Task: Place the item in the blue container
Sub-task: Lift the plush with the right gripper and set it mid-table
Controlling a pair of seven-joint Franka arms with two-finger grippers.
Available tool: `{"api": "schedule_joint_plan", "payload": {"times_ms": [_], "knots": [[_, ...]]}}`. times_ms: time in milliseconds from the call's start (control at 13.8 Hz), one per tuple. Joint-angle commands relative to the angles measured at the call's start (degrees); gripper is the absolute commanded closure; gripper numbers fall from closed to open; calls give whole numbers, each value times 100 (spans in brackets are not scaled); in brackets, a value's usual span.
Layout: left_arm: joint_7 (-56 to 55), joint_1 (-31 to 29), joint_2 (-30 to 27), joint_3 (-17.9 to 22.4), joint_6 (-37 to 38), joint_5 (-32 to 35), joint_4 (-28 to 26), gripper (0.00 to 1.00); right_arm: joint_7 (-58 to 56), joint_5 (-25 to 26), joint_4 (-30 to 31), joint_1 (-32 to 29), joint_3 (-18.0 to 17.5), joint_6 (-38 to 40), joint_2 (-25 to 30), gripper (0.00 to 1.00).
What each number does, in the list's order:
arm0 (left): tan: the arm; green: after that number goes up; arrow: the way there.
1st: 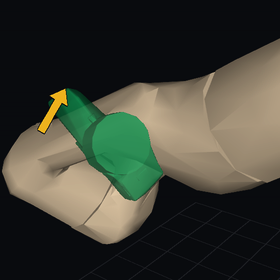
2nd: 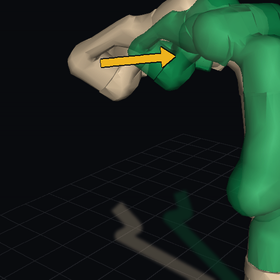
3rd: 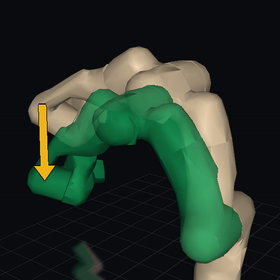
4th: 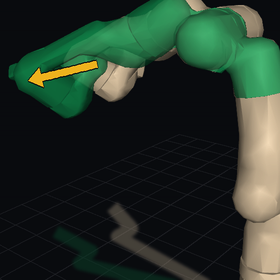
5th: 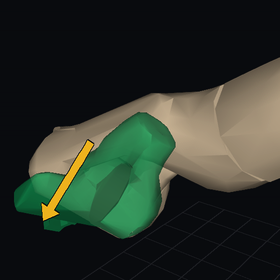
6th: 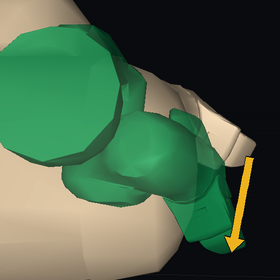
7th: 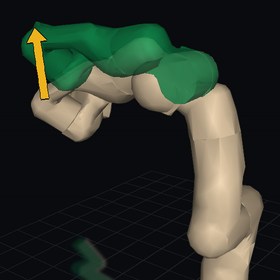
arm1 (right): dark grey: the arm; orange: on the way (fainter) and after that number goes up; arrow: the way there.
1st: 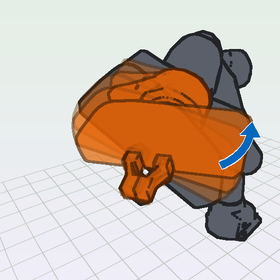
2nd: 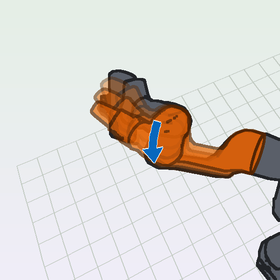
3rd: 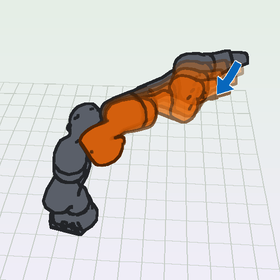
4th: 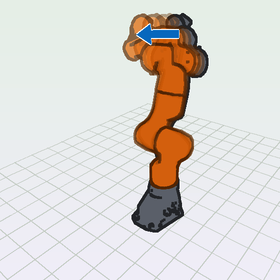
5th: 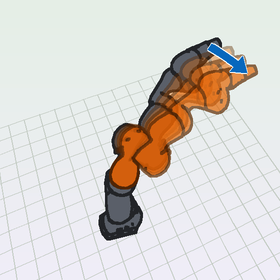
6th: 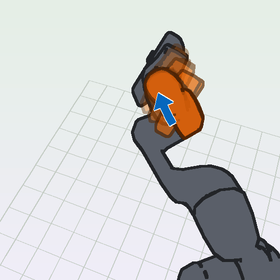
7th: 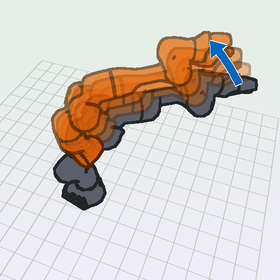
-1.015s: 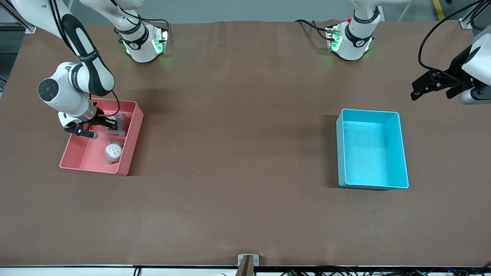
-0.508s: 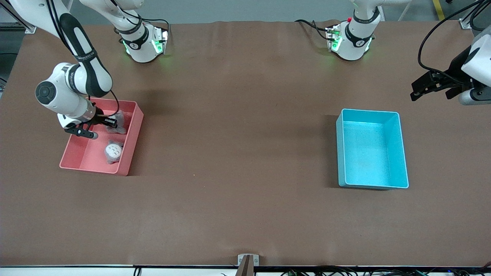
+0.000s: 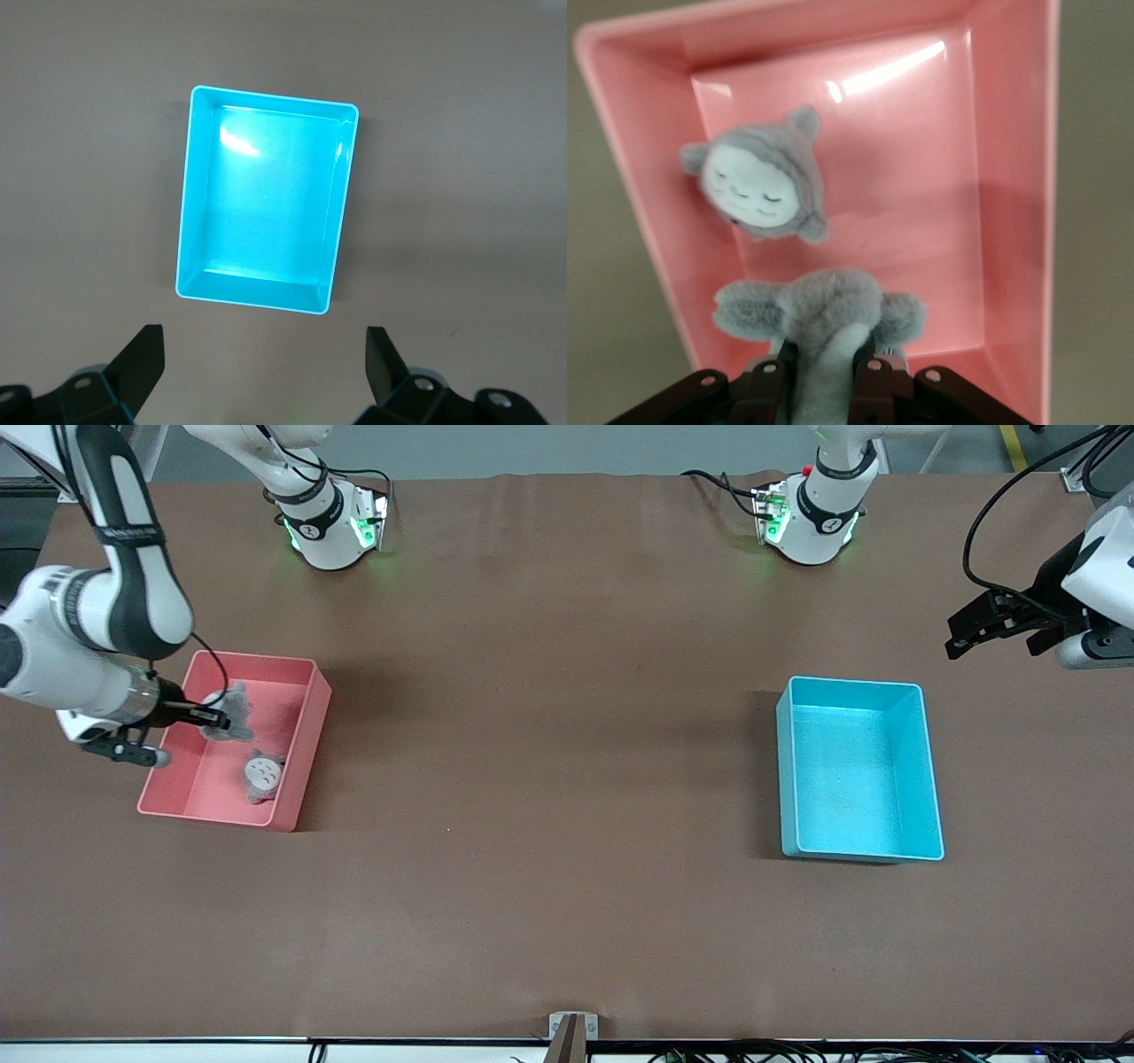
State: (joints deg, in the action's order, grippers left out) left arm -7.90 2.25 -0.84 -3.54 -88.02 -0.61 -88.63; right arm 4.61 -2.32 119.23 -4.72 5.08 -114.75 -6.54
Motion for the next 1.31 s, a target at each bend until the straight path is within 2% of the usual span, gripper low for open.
{"api": "schedule_joint_plan", "payload": {"times_ms": [0, 145, 290, 508, 653, 798, 1088, 1233], "knots": [[51, -5, 40, -6, -49, 87, 65, 0, 888, -58, -925, 407, -42, 987, -23, 100], [52, -14, 40, -6, -49, 87, 47, 0, 2064, -128, -1059, 1022, -129, 1095, 3, 100], [17, -5, 40, -6, -66, 79, 56, 0, 3128, -268, -1287, 1437, -401, 1043, -58, 100], [42, -13, 31, -6, -32, 87, 56, 0, 4736, -568, -1394, 2243, -613, 351, -329, 100], [60, -22, 31, 3, -31, 87, 56, 0, 6115, -568, -1402, 3130, -613, -500, -838, 100], [60, -22, 22, 3, -31, 87, 65, 0, 7058, -550, -1664, 3721, -613, -1196, -1435, 100], [-10, -22, 48, 3, -84, 78, 73, 0, 8308, -402, -2938, 4425, -578, -1410, -2806, 100], [-10, -22, 48, 3, -128, 78, 65, 0, 8626, -165, -3151, 4549, -587, -1488, -3142, 98]]}}
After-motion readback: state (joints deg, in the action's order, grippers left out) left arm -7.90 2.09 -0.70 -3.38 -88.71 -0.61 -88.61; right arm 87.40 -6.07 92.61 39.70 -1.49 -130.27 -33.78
